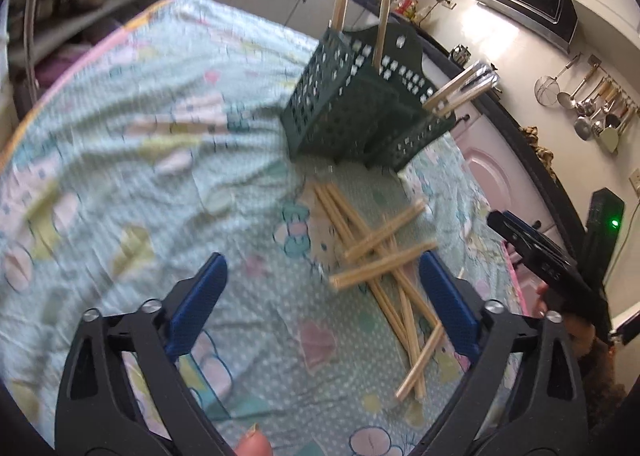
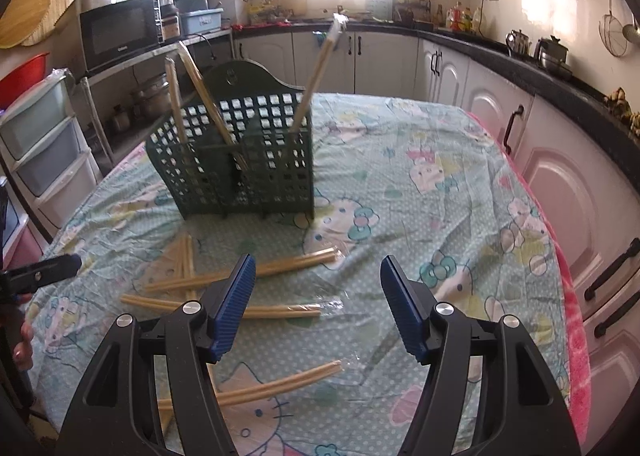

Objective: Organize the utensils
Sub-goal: 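Close the right tool on a wrapped chopstick while the left tool grasps another chopstick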

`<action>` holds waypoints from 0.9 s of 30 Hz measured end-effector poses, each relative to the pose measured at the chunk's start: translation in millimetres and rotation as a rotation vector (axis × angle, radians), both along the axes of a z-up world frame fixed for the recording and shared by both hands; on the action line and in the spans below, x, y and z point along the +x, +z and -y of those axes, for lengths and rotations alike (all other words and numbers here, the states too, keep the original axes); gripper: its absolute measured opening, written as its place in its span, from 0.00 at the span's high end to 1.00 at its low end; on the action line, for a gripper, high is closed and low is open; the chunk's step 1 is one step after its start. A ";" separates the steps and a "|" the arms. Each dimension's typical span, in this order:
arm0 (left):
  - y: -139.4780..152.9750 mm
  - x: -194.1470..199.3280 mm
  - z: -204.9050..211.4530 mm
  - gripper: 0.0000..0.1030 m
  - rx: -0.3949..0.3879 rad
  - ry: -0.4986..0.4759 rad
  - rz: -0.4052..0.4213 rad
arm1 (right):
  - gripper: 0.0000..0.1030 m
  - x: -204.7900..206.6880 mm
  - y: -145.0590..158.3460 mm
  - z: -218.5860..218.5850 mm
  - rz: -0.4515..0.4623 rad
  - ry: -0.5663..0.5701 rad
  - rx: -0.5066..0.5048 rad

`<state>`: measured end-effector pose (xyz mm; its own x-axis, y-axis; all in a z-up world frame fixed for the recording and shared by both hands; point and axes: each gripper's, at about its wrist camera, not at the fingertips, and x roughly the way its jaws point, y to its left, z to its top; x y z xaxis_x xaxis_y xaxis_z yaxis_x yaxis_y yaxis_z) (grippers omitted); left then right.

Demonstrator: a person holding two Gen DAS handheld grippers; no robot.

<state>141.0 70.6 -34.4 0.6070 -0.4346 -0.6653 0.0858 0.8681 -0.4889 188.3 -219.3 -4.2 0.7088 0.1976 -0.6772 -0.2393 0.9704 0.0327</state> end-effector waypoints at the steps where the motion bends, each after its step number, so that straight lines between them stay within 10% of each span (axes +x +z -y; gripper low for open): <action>1: -4.3 -1.1 0.2 0.22 -0.013 -0.003 -0.011 | 0.39 2.1 -3.7 1.3 -0.009 -0.004 -0.003; 22: -35.8 12.2 24.5 0.52 -0.168 -0.053 -0.093 | 0.40 50.6 -36.8 9.8 -0.113 -0.060 0.041; 27: -43.1 18.4 25.5 0.67 -0.174 -0.033 -0.123 | 0.53 76.4 -45.6 13.2 -0.173 -0.078 0.100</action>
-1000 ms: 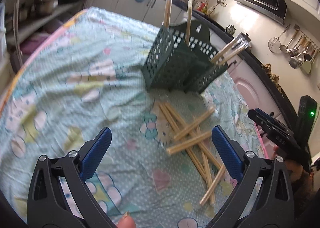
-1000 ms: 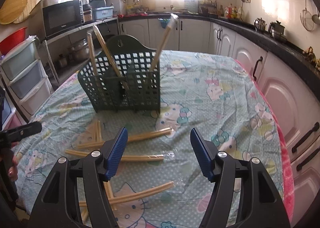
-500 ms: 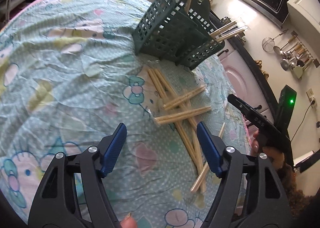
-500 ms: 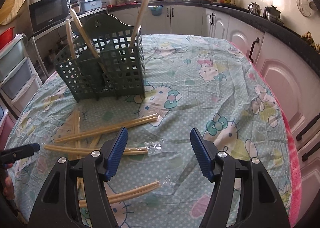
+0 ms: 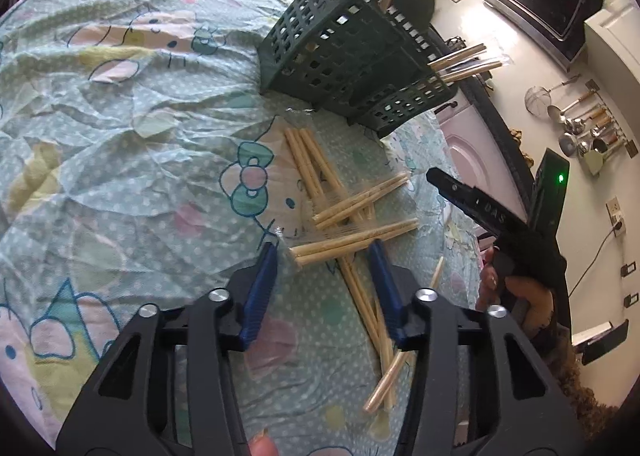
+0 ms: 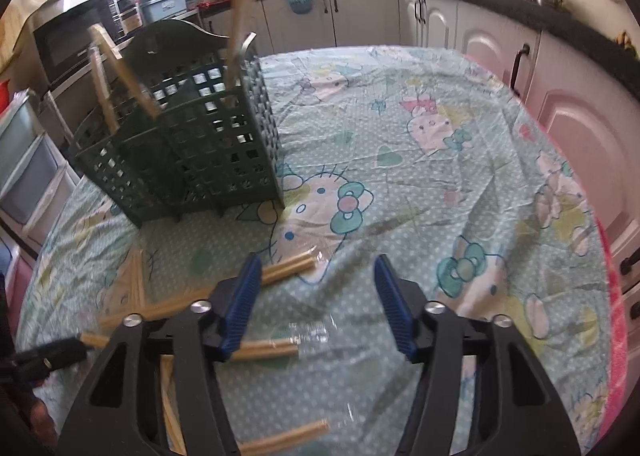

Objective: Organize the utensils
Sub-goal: 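Close the right tool on a wrapped chopstick while the left tool grasps another chopstick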

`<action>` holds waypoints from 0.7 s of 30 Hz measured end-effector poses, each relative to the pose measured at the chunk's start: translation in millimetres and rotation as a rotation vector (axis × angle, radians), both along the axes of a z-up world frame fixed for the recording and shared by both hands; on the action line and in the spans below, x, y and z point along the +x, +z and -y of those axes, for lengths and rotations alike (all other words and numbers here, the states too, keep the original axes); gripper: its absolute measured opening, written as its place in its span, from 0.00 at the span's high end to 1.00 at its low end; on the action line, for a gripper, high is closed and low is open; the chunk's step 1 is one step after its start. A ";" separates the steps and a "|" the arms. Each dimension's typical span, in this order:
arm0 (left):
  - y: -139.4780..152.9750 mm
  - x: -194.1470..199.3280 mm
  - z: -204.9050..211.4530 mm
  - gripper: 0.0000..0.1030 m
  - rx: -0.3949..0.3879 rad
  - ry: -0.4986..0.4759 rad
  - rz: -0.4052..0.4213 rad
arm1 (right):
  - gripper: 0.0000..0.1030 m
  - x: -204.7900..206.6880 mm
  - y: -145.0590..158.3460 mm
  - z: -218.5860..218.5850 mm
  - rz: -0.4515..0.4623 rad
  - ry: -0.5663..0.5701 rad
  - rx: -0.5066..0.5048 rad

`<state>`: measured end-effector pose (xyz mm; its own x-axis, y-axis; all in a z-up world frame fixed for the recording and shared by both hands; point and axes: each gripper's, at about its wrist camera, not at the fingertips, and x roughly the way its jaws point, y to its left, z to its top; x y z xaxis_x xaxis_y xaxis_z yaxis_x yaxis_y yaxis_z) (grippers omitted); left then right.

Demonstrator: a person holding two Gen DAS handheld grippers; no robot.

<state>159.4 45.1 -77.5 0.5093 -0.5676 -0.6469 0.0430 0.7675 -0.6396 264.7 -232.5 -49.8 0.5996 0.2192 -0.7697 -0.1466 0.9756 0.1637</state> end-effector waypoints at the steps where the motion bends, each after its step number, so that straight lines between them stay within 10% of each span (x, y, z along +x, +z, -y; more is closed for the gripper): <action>1: -1.4 0.6 -0.5 0.71 0.004 0.003 -0.005 | 0.55 5.4 -2.2 0.9 -0.010 -0.002 0.011; 21: -12.5 -1.2 -16.3 0.88 -0.016 0.024 -0.018 | 0.81 36.1 -27.6 -0.3 -0.070 0.016 0.064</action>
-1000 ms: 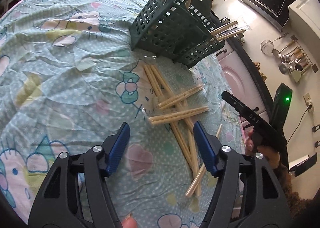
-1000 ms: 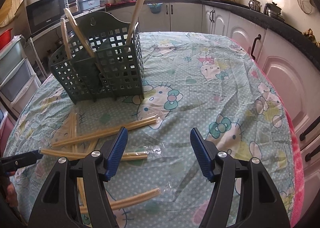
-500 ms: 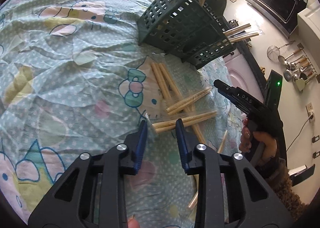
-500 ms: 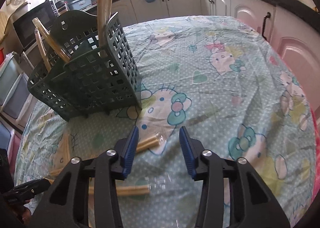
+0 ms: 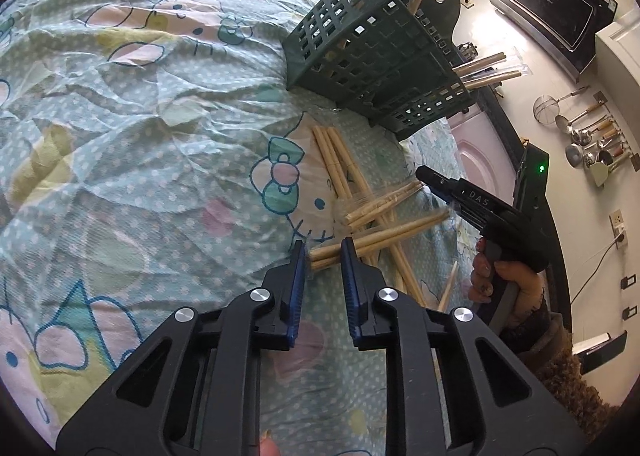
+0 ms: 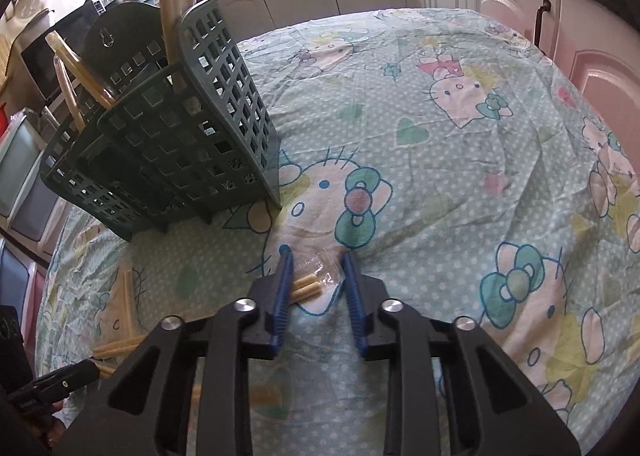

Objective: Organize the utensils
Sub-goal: 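Close the right tool on a wrapped chopstick while the left tool grasps another chopstick, then lift both held chopsticks and carry them up over the green basket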

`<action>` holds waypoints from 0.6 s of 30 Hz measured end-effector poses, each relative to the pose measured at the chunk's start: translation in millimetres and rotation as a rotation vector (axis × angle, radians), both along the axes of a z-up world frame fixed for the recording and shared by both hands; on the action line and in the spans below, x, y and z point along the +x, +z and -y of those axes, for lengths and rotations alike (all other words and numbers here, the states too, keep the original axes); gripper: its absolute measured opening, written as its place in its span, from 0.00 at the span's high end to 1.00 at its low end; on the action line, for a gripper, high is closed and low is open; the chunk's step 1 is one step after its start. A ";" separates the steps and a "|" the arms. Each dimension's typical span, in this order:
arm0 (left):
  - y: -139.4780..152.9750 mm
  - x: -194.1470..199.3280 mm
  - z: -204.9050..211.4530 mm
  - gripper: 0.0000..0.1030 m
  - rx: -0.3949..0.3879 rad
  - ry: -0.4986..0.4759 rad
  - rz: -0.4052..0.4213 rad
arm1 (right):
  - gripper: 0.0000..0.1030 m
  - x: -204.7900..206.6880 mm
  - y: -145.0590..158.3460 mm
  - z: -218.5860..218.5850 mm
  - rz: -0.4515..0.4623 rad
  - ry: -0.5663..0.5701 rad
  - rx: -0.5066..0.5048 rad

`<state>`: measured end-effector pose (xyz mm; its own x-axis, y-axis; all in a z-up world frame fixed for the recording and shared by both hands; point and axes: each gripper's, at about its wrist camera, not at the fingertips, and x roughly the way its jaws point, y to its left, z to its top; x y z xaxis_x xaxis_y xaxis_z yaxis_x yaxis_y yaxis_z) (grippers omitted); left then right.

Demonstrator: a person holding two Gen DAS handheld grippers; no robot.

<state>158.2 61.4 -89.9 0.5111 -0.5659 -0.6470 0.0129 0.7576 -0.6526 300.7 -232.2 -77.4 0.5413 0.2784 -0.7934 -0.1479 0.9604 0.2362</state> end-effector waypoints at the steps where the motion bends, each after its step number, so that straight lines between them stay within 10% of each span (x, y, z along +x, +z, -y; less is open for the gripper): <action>1: 0.0 -0.1 -0.3 0.88 0.000 0.000 0.000 | 0.87 -0.7 1.5 -0.4 0.007 -0.004 -0.006; 18: 29.7 -5.3 -5.1 0.94 0.008 0.003 0.081 | 0.99 -40.3 47.2 7.2 0.109 -0.001 0.084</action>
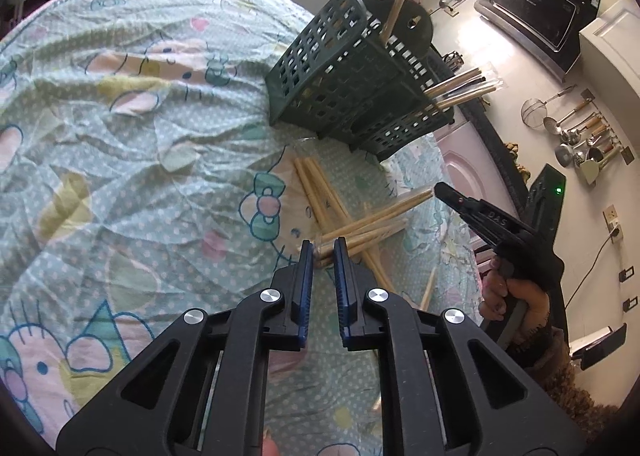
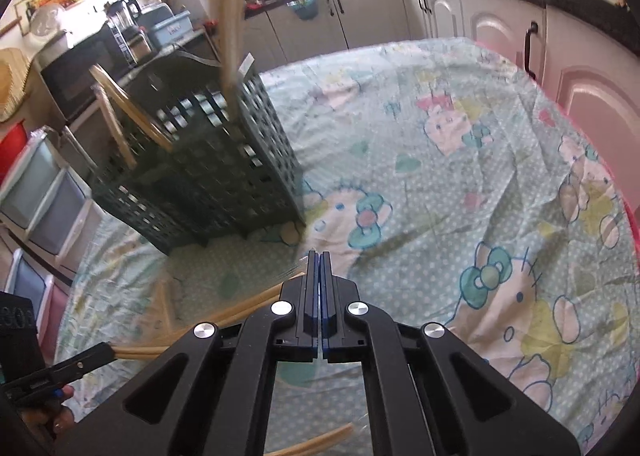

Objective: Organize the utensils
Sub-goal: 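Lift both held chopsticks and carry them up over the green basket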

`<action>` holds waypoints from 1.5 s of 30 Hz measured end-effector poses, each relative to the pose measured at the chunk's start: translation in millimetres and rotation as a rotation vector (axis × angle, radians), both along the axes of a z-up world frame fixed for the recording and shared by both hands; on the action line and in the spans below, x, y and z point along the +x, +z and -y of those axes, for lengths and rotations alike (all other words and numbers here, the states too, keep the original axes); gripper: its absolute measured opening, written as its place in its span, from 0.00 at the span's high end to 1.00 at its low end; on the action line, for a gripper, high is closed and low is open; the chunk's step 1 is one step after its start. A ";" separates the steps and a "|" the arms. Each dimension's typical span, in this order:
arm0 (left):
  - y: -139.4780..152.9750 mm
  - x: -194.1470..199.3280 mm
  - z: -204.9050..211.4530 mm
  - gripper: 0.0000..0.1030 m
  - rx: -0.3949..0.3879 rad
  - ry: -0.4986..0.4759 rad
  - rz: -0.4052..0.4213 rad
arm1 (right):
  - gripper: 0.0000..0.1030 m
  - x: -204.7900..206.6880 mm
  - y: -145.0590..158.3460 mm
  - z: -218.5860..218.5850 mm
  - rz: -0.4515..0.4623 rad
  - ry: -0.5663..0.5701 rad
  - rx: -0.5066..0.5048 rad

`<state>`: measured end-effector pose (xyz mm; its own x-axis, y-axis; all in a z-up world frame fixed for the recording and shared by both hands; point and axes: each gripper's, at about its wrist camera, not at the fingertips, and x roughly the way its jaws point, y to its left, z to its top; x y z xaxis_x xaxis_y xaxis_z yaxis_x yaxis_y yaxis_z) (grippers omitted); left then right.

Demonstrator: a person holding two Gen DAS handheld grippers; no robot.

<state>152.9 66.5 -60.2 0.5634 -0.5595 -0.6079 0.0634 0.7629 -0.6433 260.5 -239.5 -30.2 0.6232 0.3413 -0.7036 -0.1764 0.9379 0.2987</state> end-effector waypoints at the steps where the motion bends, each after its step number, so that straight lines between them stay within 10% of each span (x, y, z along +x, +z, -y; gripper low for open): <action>1: 2.7 -0.8 -1.5 0.94 0.003 -0.001 0.006 | 0.99 -1.9 6.4 -1.3 0.011 0.006 0.010; 45: 198.9 22.8 29.7 0.97 0.163 -0.109 0.449 | 0.99 -56.2 208.6 -43.5 0.466 0.167 -0.048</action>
<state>175.7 36.9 138.7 0.7334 -0.5472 -0.4034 0.3919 0.8252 -0.4068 204.3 -196.0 178.4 0.8146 0.4377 -0.3805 -0.4302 0.8960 0.1097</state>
